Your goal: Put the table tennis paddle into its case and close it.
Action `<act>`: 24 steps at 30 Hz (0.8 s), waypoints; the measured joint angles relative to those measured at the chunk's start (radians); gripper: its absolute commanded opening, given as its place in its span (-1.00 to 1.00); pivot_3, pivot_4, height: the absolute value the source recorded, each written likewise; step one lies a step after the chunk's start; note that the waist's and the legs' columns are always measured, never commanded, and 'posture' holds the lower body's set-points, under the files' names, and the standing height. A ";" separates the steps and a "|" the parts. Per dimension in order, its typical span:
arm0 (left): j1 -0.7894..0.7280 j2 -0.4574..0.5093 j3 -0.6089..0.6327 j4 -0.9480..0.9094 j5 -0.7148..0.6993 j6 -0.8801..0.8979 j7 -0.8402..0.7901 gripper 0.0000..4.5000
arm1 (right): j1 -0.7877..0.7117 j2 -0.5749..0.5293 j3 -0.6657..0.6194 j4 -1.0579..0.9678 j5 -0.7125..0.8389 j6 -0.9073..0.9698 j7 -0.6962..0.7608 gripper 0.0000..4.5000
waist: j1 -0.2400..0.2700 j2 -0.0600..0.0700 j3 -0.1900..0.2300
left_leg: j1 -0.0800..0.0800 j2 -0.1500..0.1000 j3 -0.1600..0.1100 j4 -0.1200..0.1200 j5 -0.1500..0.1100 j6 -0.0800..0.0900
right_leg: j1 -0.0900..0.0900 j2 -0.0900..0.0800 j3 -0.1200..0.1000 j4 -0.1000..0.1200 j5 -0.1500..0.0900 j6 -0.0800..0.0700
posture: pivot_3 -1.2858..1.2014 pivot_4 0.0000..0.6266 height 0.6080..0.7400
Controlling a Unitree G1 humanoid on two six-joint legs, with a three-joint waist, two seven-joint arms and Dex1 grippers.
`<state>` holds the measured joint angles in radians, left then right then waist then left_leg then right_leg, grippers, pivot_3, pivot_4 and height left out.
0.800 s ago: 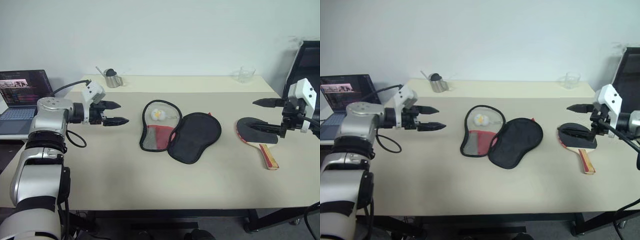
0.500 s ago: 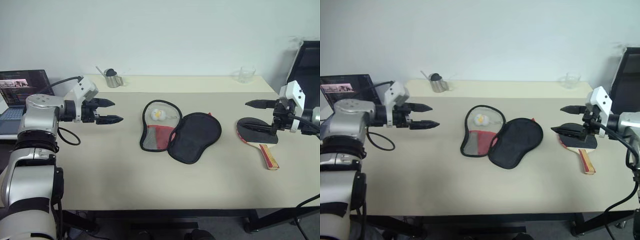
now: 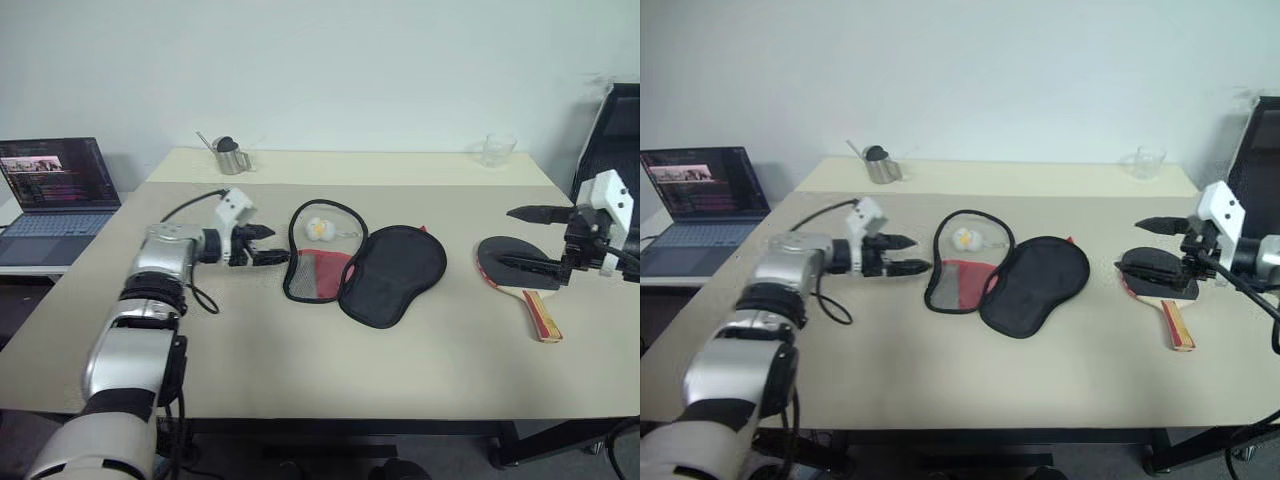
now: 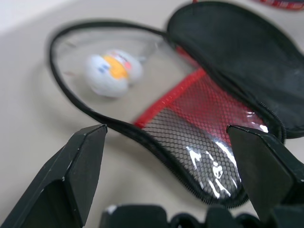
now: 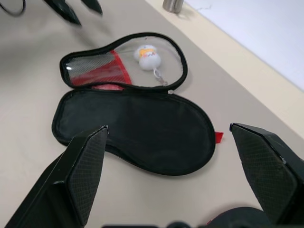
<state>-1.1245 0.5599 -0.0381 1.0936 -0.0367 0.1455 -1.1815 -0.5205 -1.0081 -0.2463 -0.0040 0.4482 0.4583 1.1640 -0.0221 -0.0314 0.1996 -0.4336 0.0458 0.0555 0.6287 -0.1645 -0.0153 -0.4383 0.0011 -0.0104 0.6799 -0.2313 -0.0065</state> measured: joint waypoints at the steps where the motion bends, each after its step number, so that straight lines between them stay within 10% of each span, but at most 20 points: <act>1: -0.009 -0.015 -0.001 0.018 0.005 0.006 0.015 0.96 | 0.012 -0.002 -0.012 -0.018 0.005 0.012 -0.013 0.99 | -0.002 0.000 0.000 | 0.000 0.000 0.000 0.000 0.000 0.000 | 0.000 0.000 0.000 0.000 0.000 0.000 | 0.03 -0.52 1.00; 24: -0.024 -0.116 0.050 0.169 0.036 0.156 0.232 0.96 | 0.203 -0.080 -0.172 -0.190 0.047 0.145 -0.078 0.99 | 0.004 -0.003 0.000 | 0.000 -0.001 -0.001 0.000 0.000 0.000 | 0.001 -0.001 0.000 -0.001 0.000 0.001 | 0.03 -0.52 1.00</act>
<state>-1.1483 0.4439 0.0116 1.2628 -0.0011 0.3010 -0.9493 -0.3177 -1.0876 -0.4178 -0.1942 0.4954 0.6032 1.0862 -0.0181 -0.0340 0.1998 -0.4335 0.0444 0.0543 0.6290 -0.1646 -0.0154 -0.4369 -0.0002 -0.0108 0.6790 -0.2312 -0.0060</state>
